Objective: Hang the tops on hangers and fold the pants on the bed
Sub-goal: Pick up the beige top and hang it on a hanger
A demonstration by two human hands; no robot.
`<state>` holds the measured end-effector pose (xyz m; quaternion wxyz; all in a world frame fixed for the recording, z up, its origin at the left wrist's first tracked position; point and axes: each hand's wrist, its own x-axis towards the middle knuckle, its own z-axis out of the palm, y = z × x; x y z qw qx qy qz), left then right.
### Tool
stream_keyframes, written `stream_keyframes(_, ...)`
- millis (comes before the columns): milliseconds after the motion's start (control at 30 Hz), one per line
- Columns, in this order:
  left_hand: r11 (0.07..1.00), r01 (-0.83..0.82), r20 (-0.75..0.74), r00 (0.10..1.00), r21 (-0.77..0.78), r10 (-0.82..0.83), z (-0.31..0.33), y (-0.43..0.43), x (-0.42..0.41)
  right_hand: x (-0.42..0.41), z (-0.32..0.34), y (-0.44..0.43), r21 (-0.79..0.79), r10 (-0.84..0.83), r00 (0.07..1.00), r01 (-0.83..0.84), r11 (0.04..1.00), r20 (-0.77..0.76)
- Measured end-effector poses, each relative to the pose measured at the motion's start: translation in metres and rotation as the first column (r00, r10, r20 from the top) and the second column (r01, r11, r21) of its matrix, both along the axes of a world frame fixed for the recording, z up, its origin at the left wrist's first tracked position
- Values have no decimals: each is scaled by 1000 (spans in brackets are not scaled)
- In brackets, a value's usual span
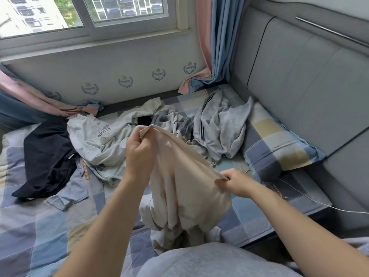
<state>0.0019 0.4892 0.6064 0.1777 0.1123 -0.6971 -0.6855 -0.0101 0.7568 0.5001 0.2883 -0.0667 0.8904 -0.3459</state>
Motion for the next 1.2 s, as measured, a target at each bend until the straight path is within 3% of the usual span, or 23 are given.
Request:
stream_keyframes(67, 999, -16, 109, 994, -38, 20, -4, -7, -2, 0, 4, 2, -115, -99, 993, 91, 989, -61)
stream_keyframes(167, 950, 236, 441, 889, -205, -125, -9, -3, 2, -5, 34, -8, -347, -156, 974, 91, 933, -165)
stream_keyframes(267, 701, 511, 481, 835, -497, -267, -18, 17, 8, -6, 76, -29, -485, -54, 973, -62, 872, -222)
stream_keyframes(333, 585, 656, 446, 754, -477, -482, -26, 33, 11, -6, 100, -41, -520, -10, 965, -133, 844, -264)
stream_keyframes(367, 596, 682, 412, 731, -423, -544, -28, 40, 12, -6, 108, -43, -523, -3, 962, -146, 840, -272)
stream_keyframes(433, 687, 586, 310, 810, -431, -497, -34, 41, 11, -9, 112, -39, -482, 13, 966, -141, 865, -259)
stream_keyframes(500, 757, 488, 239, 873, -434, -426, -32, 36, 9, -13, 104, -27, -321, 41, 976, -111, 940, -215)
stream_keyframes(633, 945, 307, 125, 948, -109, -294, -13, 21, 5, -12, 57, -6, 46, 35, 993, -30, 998, -116)
stream_keyframes(700, 976, 196, 117, 971, 93, -206, -5, 11, 1, -5, 33, 0, 27, -21, 999, 22, 999, -34)
stream_keyframes(767, 970, 124, 149, 976, 208, -157, 1, 2, -3, 4, 22, 3, -195, -167, 984, 177, 965, 64)
stream_keyframes(867, 992, -25, 209, 978, 126, -2, -2, -8, -8, 10, 38, 1, -384, -315, 945, 324, 865, 87)
stream_keyframes(967, 996, -89, 269, 959, -8, 88, -12, -11, -8, 5, 70, -7, -434, -264, 964, 224, 873, -32)
stream_keyframes(1067, 975, 134, 306, 949, -176, -75, -17, -4, 0, 2, 102, -18, -509, -234, 971, 177, 842, -49)
stream_keyframes(1133, 879, 313, 289, 933, -359, -214, -17, 9, 10, 1, 121, -26, -531, -213, 973, 133, 837, -93)
stream_keyframes(1200, 787, 364, 227, 931, -498, -287, -19, 28, 24, -1, 136, -33, -571, -213, 966, 95, 816, -144)
